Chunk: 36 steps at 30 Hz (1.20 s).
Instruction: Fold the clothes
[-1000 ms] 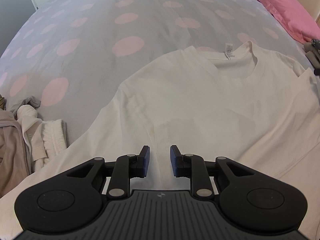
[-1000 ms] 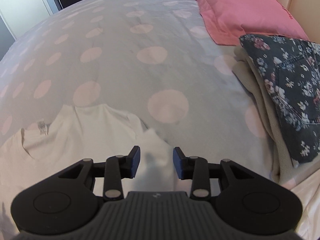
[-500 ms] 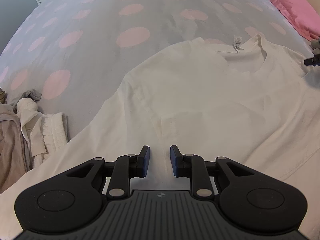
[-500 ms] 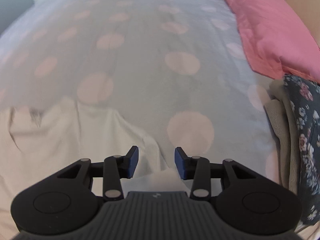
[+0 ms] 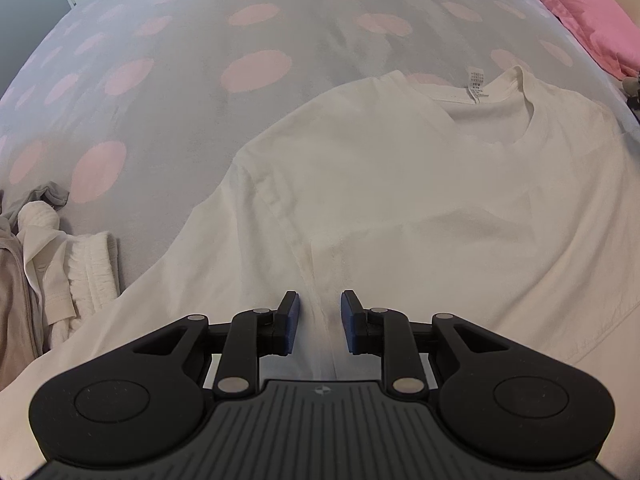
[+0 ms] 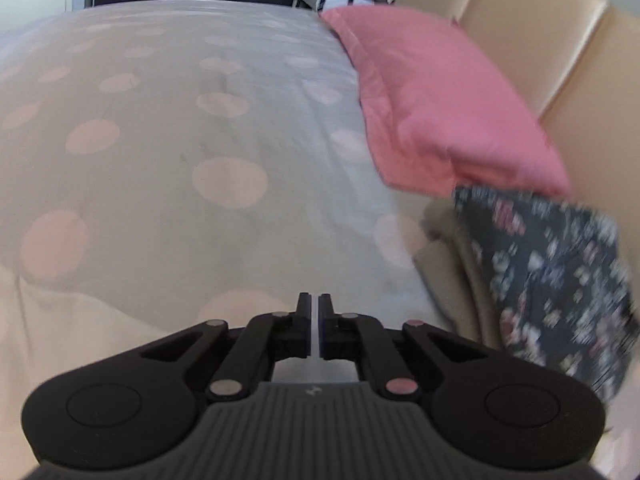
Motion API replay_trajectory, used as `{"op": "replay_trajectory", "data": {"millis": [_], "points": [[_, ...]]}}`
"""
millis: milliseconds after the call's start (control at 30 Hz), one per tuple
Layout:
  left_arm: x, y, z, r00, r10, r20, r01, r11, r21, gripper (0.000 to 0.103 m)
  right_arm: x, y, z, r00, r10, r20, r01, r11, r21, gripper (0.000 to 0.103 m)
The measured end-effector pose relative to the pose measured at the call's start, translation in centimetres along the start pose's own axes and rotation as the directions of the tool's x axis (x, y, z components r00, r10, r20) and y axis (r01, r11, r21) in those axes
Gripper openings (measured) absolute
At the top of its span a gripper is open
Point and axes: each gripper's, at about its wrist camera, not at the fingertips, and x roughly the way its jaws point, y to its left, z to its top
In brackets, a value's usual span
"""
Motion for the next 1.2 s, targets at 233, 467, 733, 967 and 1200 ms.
{"op": "replay_trajectory", "data": {"millis": [233, 467, 733, 967, 1200], "points": [[-0.1, 0.2, 0.3, 0.998, 0.007, 0.055, -0.005, 0.999, -0.044, 0.025, 0.1, -0.4, -0.7, 0.98, 0.147, -0.132, -0.132, 0.985, 0.114, 0.031], [0.9, 0.3, 0.9, 0.995, 0.017, 0.102, -0.008, 0.996, -0.091, 0.033, 0.1, -0.9, -1.3, 0.961, 0.197, -0.192, -0.166, 0.972, 0.165, 0.033], [1.1, -0.9, 1.3, 0.987, 0.055, 0.148, -0.044, 0.996, -0.077, 0.006, 0.4, -1.4, -1.8, 0.957, 0.187, -0.223, -0.15, 0.973, 0.173, 0.035], [0.0, -0.6, 1.6, 0.984, 0.071, 0.165, -0.058, 0.995, -0.08, 0.004, 0.7, -1.8, -2.6, 0.951, 0.198, -0.239, -0.161, 0.973, 0.166, 0.035], [-0.9, -1.3, 1.8, 0.981, 0.076, 0.176, -0.071, 0.997, -0.034, 0.004, 0.7, -2.3, -3.0, 0.955, 0.196, -0.222, -0.158, 0.971, 0.178, 0.033]]}}
